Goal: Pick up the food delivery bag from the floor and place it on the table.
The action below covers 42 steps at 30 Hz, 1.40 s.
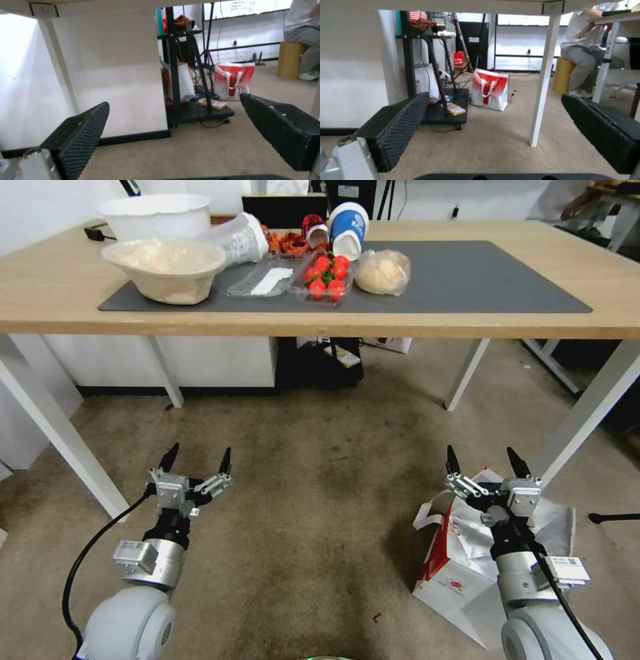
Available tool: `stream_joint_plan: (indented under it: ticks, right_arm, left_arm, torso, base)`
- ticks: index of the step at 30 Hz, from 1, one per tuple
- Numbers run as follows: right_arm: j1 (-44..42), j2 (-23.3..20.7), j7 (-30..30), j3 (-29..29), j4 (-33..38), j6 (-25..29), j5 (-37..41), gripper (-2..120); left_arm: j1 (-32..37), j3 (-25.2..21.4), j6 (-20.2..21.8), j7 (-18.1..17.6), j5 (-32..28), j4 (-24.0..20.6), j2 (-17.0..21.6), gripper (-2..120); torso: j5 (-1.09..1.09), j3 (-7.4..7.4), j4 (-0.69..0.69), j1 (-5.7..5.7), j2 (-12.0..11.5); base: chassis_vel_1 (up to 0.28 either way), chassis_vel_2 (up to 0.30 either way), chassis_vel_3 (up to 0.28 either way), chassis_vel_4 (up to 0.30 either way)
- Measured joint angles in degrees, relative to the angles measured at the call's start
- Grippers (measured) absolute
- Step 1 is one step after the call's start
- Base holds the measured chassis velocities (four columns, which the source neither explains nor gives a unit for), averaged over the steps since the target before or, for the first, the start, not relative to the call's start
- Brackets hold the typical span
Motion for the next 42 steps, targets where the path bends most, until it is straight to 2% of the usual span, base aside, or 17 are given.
stream_joint_plan:
  ticks: [7,12,20,23,25,33,35,42]
  right_arm:
    - [-0.1,0.2,0.0,-0.2,0.0,-0.1,0.6,100]
    - [-0.1,0.1,0.0,-0.2,0.3,-0.2,1.0,100]
    - [-0.3,0.0,0.0,-0.2,0.7,-0.3,1.4,100]
    - [-0.6,0.0,0.3,-0.2,1.0,-0.4,1.5,100]
    - [-0.8,0.0,0.5,-0.2,1.2,-0.5,1.5,100]
    - [-1.9,-0.5,5.1,1.3,2.8,-1.9,-1.1,100]
    - [-3.2,-1.1,9.6,2.6,3.4,-2.7,-3.5,100]
    - [-4.6,-3.1,14.4,6.2,1.4,-2.9,-3.2,100]
  left_arm:
    - [0.2,0.1,-0.1,0.0,0.0,0.0,0.2,98]
    - [0.1,0.0,-0.1,0.0,0.0,0.1,0.5,98]
    - [0.0,0.1,-0.2,-0.1,-0.1,0.1,0.4,98]
    - [-0.4,0.1,-3.2,-0.7,-1.7,0.4,0.6,99]
    - [-0.4,0.0,-3.8,-0.8,-2.0,0.4,0.7,99]
    - [-0.4,-0.4,-4.2,-1.0,-2.8,0.0,1.0,100]
    - [-0.4,-0.5,-3.5,-1.2,-2.8,-0.3,1.0,100]
    - [0.1,-0.7,-2.8,-1.8,-2.8,-0.3,0.8,100]
  torso:
    - [0.0,-1.4,0.0,-0.07,-1.5]
    - [0.0,-1.44,-0.01,-0.27,-2.3]
    - [0.0,-1.44,0.0,-0.31,-2.4]
    - [0.0,-1.44,0.0,-0.31,-2.2]
    - [0.0,-1.44,0.0,-0.31,-2.2]
    - [0.0,-1.44,0.0,-0.28,-2.1]
    - [0.0,-1.44,-0.01,-0.26,-2.0]
    - [0.02,-1.45,0.0,-0.25,-1.9]
  base:
    - [0.0,0.0,0.0,0.0]
    - [0.0,0.0,0.0,0.0]
    - [0.0,0.0,0.0,0.0]
    - [0.0,0.0,0.0,0.0]
    - [0.0,0.0,0.0,0.0]
    - [0.0,0.0,0.0,0.0]
    - [0.0,0.0,0.0,0.0]
    - [0.0,0.0,0.0,0.0]
